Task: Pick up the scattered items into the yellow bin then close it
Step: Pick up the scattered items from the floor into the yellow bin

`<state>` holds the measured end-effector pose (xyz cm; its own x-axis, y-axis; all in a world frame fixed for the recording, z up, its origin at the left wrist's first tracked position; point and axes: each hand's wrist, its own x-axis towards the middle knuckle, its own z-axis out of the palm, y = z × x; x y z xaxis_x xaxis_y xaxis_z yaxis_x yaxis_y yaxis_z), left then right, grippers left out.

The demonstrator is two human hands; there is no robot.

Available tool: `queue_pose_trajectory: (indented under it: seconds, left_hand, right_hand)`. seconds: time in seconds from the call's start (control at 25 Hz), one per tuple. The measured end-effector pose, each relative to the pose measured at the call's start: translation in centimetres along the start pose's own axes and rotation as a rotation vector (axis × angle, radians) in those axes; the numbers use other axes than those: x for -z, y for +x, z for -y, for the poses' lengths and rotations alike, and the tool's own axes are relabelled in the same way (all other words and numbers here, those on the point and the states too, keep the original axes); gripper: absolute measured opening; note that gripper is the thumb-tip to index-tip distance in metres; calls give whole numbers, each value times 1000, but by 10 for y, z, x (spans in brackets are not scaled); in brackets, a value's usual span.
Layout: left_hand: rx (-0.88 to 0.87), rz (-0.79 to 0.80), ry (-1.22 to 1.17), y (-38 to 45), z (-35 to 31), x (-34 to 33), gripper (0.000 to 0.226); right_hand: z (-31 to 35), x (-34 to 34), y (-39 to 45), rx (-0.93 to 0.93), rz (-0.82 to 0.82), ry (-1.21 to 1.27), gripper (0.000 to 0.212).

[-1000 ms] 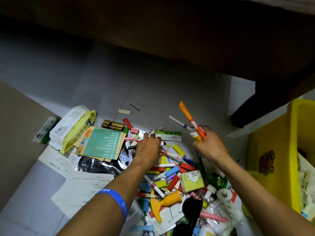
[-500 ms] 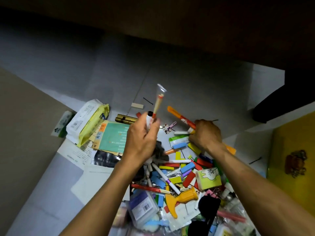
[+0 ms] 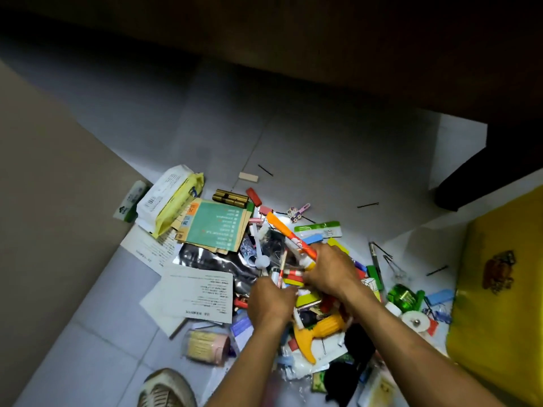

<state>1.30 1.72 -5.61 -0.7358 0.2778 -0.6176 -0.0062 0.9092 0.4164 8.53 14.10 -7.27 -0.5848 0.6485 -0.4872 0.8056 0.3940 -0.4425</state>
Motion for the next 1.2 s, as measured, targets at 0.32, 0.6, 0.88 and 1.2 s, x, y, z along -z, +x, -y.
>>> queue_pose_trajectory:
  seconds: [0.32,0.6,0.88,1.2]
  left_hand:
    - [-142,142,-119,0,46,63,9]
    - [-208,85,154,5,67,100,12]
    - [-618,168,658,-2,96,93,17]
    - [-810,399,760,-8,76,86,37]
  right_hand:
    - [9,-14,-26,29,10,-60,24]
    - [7,-16,-40,-26,23,-96,25]
    - [9,-12,-64,-71,-113,118,27]
    - [11,39,-119,-294,-142,943,13]
